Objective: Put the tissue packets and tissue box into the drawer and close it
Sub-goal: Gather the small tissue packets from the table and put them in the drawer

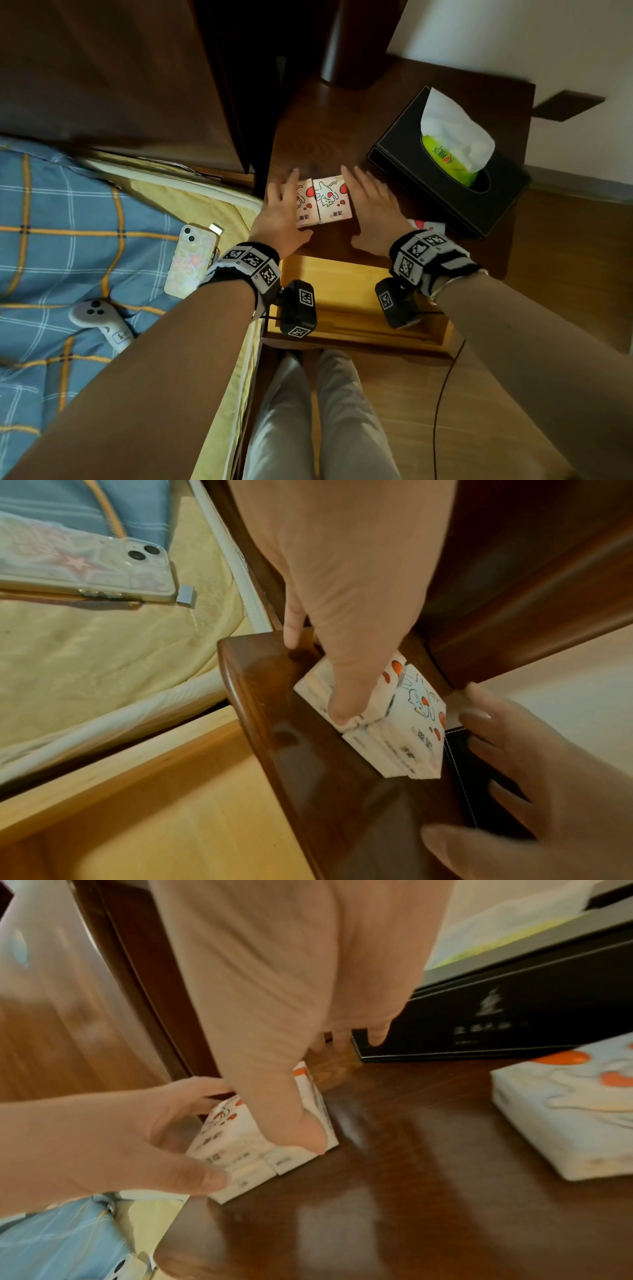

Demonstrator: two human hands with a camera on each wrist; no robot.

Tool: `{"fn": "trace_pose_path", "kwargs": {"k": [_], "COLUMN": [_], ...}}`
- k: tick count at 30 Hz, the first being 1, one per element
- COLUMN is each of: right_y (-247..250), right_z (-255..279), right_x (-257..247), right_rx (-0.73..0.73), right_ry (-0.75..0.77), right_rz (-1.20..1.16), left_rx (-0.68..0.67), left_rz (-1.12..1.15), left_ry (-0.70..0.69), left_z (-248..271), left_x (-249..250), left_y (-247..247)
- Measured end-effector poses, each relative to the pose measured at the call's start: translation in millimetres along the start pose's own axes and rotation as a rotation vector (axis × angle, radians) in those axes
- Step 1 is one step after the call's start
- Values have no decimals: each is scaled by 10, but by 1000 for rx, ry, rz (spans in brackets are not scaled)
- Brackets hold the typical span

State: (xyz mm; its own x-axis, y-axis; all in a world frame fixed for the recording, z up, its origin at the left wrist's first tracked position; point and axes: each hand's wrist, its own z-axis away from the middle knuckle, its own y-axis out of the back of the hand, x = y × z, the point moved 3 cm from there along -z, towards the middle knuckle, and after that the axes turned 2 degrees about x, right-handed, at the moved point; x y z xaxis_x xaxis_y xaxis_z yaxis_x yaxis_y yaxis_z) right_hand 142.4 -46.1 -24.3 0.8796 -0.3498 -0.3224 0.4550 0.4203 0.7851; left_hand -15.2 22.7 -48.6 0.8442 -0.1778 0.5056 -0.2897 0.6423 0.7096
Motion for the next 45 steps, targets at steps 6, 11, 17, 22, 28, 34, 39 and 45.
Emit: {"fn": "trace_pose_path", "kwargs": {"k": [6,11,17,22,28,34,39,45], "right_y": [-57,-246,-214,5,241,265,182,163], "right_z": [558,716,563,513,204,-46,-181,-100], "right_x": [508,782,757,525,-343,-518,-568,-392], "right_rx": [39,34,109,325,331,285,256,328], "right_ry": [-207,-308,-310,-282,-52,-69,-78,-103], "right_rz": [123,221,283,-68,-187,-155,-125,-170], "left_rx": [17,47,60,65,62,-48,-87,71], "left_rz": [-13,-21,24,47,166,181,147,227], "left_ry": [70,99,55,40,114,94,138,210], "left_z": [134,220,164,189,310,348,379,318], "left_x": [-23,-38,-22,30,-166,-40,-89,-33], "left_y": [-51,-114,-162,-150,-6,-11,-4,162]}}
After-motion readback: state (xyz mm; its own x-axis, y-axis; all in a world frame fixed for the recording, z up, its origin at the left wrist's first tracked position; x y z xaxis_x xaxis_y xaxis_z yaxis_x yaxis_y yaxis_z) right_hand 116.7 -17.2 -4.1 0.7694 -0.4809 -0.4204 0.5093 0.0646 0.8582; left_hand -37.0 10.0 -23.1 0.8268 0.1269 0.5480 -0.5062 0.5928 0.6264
